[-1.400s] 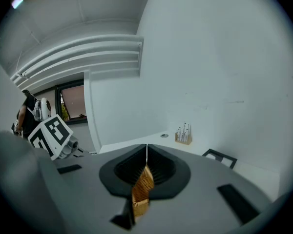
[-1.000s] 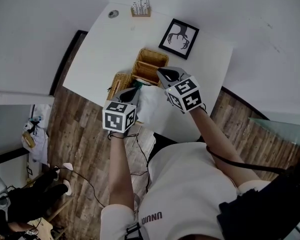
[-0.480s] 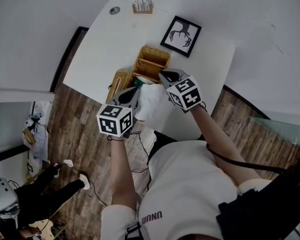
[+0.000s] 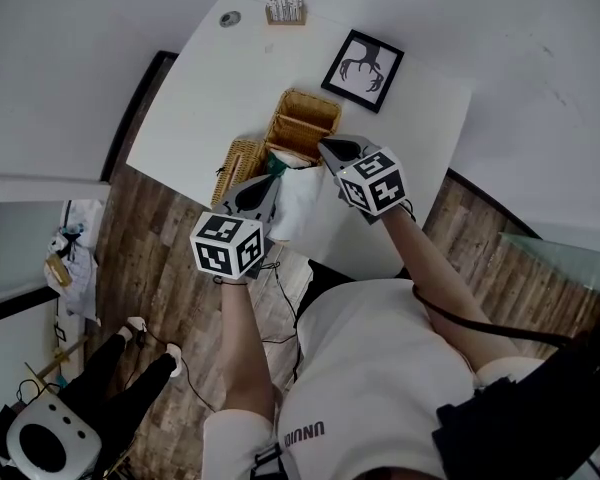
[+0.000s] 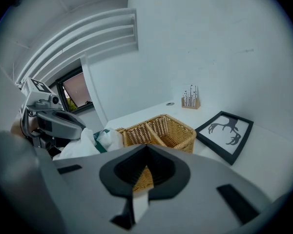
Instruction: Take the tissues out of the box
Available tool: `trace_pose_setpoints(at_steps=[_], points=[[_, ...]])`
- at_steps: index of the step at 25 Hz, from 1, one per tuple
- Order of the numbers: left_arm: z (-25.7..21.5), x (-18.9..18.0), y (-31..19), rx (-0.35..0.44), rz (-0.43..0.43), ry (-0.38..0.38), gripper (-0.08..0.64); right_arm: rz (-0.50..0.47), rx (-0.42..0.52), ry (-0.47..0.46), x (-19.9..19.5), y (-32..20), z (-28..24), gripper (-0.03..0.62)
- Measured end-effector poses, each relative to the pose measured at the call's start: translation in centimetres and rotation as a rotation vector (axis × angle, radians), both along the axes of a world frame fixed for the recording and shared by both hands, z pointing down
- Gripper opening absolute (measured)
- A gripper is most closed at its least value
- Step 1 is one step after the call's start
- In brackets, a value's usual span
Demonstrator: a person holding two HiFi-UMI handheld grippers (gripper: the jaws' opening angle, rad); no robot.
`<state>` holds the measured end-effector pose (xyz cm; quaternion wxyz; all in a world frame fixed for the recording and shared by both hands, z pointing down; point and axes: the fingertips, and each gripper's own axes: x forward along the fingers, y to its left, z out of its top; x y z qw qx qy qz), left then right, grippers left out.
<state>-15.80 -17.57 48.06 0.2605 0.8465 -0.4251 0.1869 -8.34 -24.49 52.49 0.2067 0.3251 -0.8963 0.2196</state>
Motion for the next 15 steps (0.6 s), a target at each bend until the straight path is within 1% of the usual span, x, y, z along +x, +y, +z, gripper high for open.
trace_pose_setpoints(at_steps=[15], points=[[-1.3,-0.2,1.0,0.03,-0.013,0.01,0.011,0.02,0.024,0.025,-0.1,0.0,0.0,0.018]])
